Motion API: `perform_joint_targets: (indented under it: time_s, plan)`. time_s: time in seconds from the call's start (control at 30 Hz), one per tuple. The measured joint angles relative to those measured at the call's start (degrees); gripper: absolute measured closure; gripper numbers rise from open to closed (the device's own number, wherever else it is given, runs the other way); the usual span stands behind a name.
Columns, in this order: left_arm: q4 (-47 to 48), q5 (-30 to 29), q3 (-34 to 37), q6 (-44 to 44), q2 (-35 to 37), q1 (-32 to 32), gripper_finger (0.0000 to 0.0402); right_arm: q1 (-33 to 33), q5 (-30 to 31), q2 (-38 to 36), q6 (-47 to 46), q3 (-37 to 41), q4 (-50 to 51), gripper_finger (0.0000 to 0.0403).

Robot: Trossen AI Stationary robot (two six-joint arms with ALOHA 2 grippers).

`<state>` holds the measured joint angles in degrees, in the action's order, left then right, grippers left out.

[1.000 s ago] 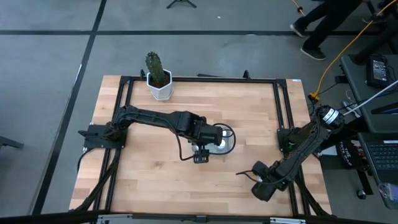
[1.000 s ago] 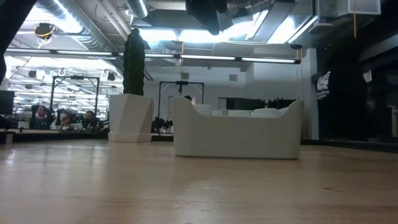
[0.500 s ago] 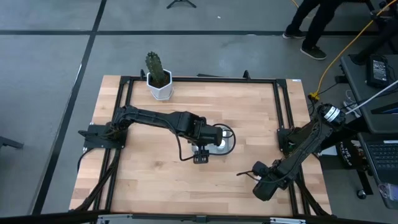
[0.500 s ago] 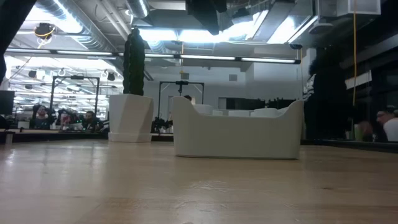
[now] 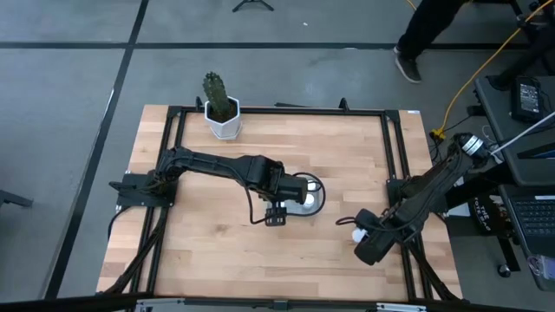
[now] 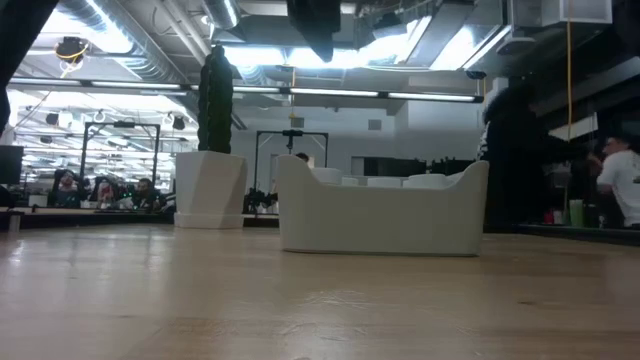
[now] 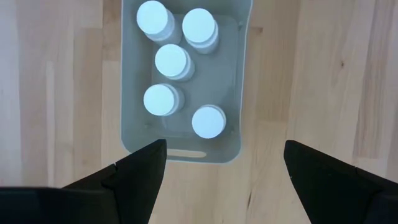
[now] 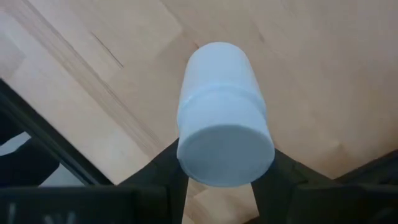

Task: Pick and place pill bottles into a basket
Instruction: Put the white pill bottle into the gray bin

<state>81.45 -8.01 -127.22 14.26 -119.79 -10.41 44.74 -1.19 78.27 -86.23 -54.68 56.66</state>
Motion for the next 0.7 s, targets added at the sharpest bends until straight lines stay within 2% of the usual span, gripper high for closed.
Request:
perform_joint_targets:
  time_s: [0.17,0.37,0.5,0.7]
  plan:
    - [0.12,-0.58,-0.36,0.44,-0.03,0.15,0.0084,-0.89,-0.44,-0.10,3.47,0.00,-0.26,0.0267]
    - [0.67,-7.29,-7.75,0.56,0.00,1.24,0.0095,-4.96,-0.40,-0.06,12.66,-3.88,1.97,0.0267]
    - [-3.11,-10.33,-6.53,0.69,5.03,2.50,0.0104,-9.95,0.24,-0.03,20.97,-8.01,4.89,0.0267]
    - [-5.02,-19.03,-7.43,2.33,12.39,3.45,0.0106,-17.88,1.53,1.79,34.21,-14.31,8.68,0.0267]
